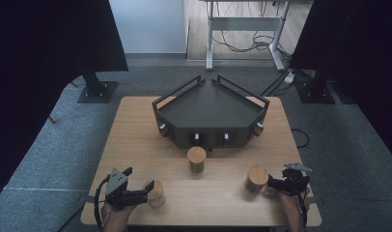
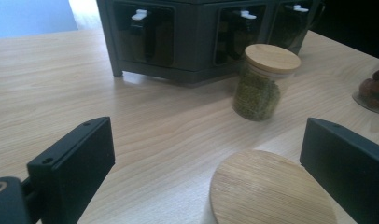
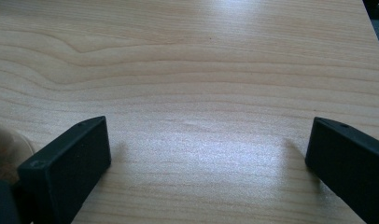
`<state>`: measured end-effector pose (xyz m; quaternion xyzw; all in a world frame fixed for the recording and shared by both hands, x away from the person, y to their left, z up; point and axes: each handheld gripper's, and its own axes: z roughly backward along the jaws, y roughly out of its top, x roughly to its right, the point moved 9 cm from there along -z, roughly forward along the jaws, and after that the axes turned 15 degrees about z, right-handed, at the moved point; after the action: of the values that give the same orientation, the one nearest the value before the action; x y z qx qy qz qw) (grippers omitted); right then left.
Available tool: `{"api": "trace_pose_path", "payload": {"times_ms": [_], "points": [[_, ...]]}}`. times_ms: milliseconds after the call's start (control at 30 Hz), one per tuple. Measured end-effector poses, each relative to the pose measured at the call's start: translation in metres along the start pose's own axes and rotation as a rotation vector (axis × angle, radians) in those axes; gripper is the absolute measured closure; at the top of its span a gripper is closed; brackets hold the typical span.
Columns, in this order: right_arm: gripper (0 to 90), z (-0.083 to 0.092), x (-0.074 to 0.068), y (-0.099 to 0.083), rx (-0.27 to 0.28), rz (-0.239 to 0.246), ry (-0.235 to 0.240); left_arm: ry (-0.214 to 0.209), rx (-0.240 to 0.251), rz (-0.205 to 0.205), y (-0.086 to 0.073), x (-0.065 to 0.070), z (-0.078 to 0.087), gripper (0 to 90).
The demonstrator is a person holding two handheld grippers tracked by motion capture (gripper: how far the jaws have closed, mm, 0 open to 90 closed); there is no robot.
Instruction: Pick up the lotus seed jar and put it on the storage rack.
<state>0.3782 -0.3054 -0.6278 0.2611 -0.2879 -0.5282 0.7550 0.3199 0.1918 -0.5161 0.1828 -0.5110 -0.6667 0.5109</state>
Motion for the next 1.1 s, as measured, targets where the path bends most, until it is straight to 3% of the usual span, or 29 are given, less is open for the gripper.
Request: {"api": "trace_pose_path", "payload": {"times_ms": [667, 1100], "points": [[0.0, 0.000, -0.002, 0.000, 0.003, 0.009, 0.008, -0.051, -0.020, -0.015, -0.020, 0.013, -0.005, 3.1], [0.0, 0.000, -0.002, 0.000, 0.003, 0.011, 0.010, -0.060, -0.029, -0.030, -0.031, 0.017, -0.009, 3.3]]}}
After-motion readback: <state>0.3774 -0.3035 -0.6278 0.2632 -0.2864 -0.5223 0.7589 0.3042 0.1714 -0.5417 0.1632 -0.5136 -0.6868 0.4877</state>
